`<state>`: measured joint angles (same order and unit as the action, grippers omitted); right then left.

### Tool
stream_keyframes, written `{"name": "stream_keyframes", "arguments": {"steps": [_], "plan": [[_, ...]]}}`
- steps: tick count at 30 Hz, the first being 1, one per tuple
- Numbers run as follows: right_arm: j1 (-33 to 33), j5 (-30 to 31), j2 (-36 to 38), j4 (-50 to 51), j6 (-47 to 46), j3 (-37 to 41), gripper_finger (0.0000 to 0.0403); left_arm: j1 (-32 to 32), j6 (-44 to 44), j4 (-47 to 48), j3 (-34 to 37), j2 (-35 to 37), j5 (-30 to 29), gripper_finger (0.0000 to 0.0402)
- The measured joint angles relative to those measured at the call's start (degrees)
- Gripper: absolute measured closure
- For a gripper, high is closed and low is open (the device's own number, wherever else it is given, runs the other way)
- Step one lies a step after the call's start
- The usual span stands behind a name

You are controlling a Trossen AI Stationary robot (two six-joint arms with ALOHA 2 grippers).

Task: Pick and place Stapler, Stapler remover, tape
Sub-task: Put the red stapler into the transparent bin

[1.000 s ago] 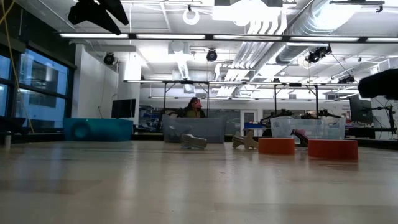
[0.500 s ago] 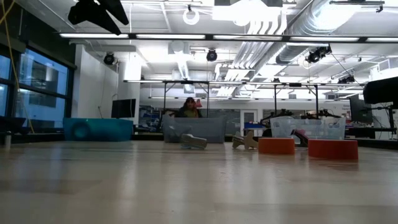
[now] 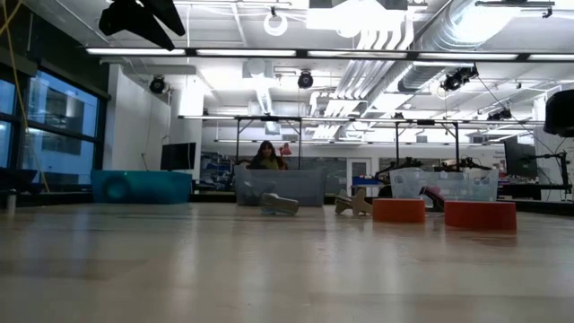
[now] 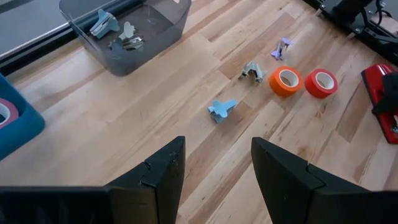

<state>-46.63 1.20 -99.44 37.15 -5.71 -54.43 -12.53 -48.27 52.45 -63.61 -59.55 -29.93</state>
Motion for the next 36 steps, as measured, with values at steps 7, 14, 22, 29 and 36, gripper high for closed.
{"name": "stream_keyframes", "arguments": {"steps": [7, 14, 22, 29, 36], "plan": [[-0.49, -0.39, -0.01, -0.45, -0.35, -0.02, 0.0169, 0.02, 0.00, 0.00, 0.00, 0.00, 0.63, 0.0220], [-0.49, -0.82, -2.09, -0.49, -0.95, -0.37, 0.0201, 0.02, 0.00, 0.00, 0.00, 0.00, 0.84, 0.0220], [-0.36, -0.39, -1.48, 0.32, -3.67, -0.44, 0.0207, 0.02, 0.00, -0.02, 0.00, 0.02, 1.98, 0.0220], [0.86, -1.02, 1.25, 1.16, -9.96, -0.11, 0.0210, 0.02, 0.00, 0.00, 0.00, 0.02, 2.09, 0.0220], [2.75, -3.32, 3.06, 2.20, -17.72, -0.11, 0.0210, 0.04, 0.00, -0.02, 0.00, 0.02, 2.09, 0.0220]]}}
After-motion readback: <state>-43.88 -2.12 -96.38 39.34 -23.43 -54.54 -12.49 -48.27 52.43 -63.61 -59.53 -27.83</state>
